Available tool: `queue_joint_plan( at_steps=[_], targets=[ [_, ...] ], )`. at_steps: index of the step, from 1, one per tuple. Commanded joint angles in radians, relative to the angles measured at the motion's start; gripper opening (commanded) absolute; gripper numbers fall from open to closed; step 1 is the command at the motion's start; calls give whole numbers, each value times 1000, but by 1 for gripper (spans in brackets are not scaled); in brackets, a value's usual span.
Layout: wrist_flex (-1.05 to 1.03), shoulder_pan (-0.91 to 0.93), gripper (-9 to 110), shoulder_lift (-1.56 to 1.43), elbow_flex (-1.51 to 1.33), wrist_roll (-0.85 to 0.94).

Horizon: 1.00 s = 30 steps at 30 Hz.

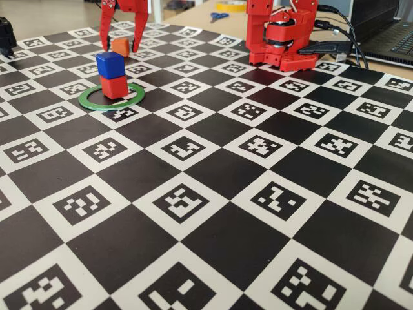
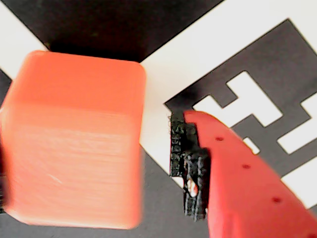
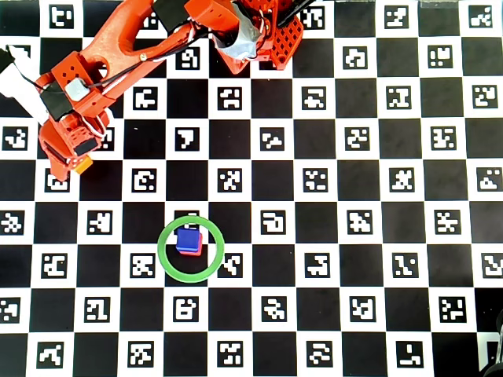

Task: Grab the red cube then put it in the green circle then put the blue cube on top and finally the orange cube on top

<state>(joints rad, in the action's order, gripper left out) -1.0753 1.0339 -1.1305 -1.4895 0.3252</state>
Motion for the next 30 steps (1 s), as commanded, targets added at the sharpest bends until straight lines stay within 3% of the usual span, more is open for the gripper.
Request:
queue_joint_plan(
  at_steps=[1,18,30],
  targets=[
    [12,-3,17,-58,8,-9],
    [49,-3,10,-130,-37,12],
    [-147,-35,8,-245,123,18]
  ],
)
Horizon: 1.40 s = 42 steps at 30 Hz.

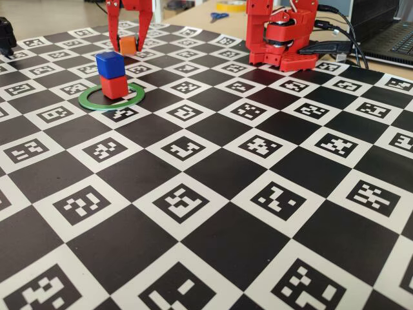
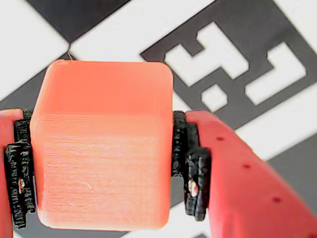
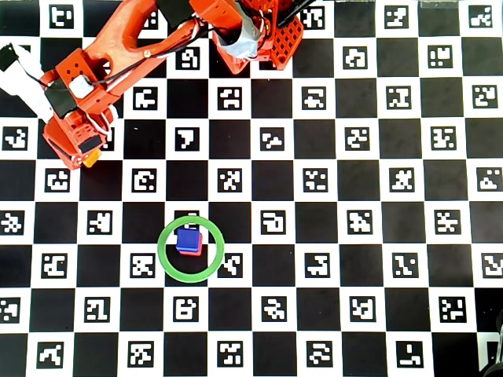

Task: Grab the red cube then put it in the green circle then put the blue cube on top and finally the orange cube on top

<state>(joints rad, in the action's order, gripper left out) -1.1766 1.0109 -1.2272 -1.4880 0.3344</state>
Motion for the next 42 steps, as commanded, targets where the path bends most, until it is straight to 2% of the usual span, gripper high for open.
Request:
queue_joint_plan(
  at_steps=[1,20,42],
  targets=[
    [-64,-17,8,-158,140,11],
    [-451,-298,7,-232,500,72],
    [-549,-650,6,-218,588,49]
  ],
)
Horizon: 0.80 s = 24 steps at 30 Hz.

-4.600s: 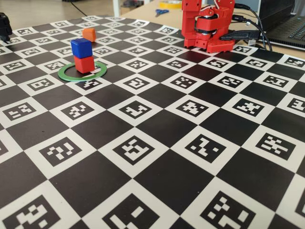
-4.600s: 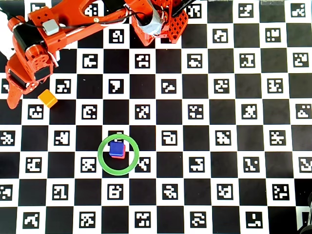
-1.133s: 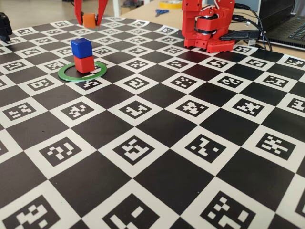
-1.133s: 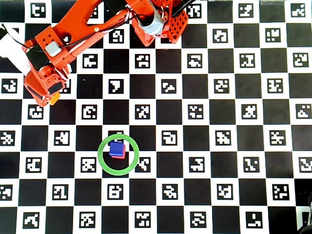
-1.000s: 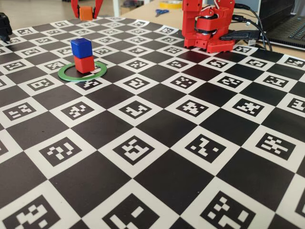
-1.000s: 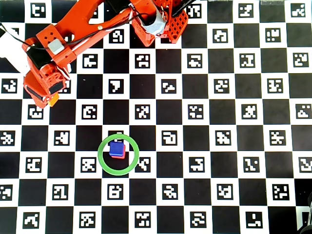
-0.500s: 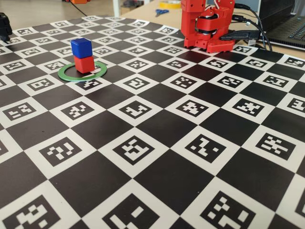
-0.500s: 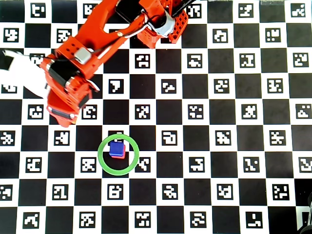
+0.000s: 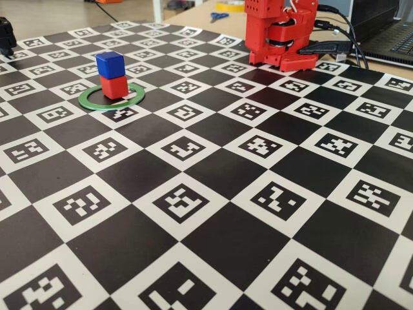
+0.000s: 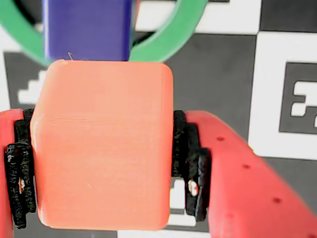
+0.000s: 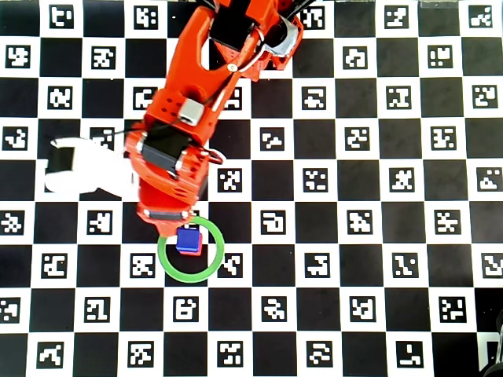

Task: Grab the red cube then put it in the green circle then put the blue cube on top and finally the orange cube on top

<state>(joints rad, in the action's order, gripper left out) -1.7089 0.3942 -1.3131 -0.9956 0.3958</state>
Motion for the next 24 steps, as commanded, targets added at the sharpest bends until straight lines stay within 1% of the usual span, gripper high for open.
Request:
queue_joint_plan(
  at_steps=[1,8,24],
  targets=[
    [-14,-43,6,-130,95,-17],
    [25,-80,6,-115,74,-44],
    [224,-64,6,-114,-156,-48]
  ],
)
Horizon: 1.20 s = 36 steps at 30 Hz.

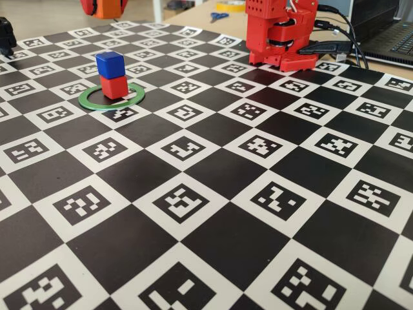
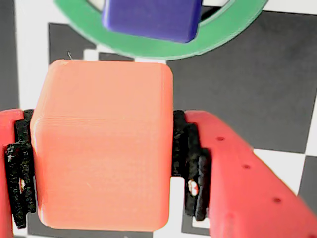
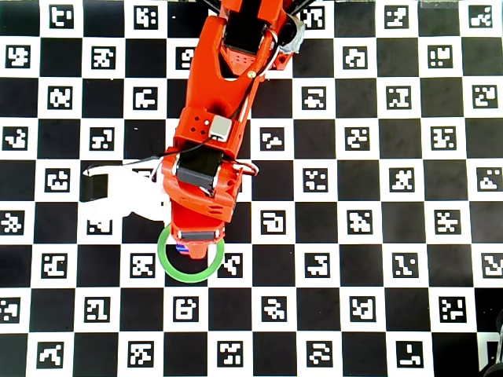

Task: Grab the red cube then put it in the green circle then put the blue cube on top and finally the orange cube on top

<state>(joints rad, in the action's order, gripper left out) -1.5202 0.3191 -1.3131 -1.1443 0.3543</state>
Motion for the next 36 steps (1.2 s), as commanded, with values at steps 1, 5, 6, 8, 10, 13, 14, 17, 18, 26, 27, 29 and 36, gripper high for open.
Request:
queue_joint_plan(
  at_steps=[1,5,6,8,10,13,14,17,18,26,27,29,36],
  targets=[
    [48,14,6,-114,-23,-5],
    [94,26,6,-114,-75,0],
    [104,31,6,-114,-86,0],
    [121,35,6,-114,-106,3],
    [135,37,6,-110,-118,5],
    [152,40,6,-110,-133,3],
    [158,41,6,-110,-138,3],
    [175,43,6,-110,-153,0],
    [179,43,6,-110,-160,0],
    [221,54,6,-110,-202,11],
    [224,55,6,-110,-206,12],
    [229,58,6,-109,-209,14],
    [236,64,6,-104,-210,15]
  ],
)
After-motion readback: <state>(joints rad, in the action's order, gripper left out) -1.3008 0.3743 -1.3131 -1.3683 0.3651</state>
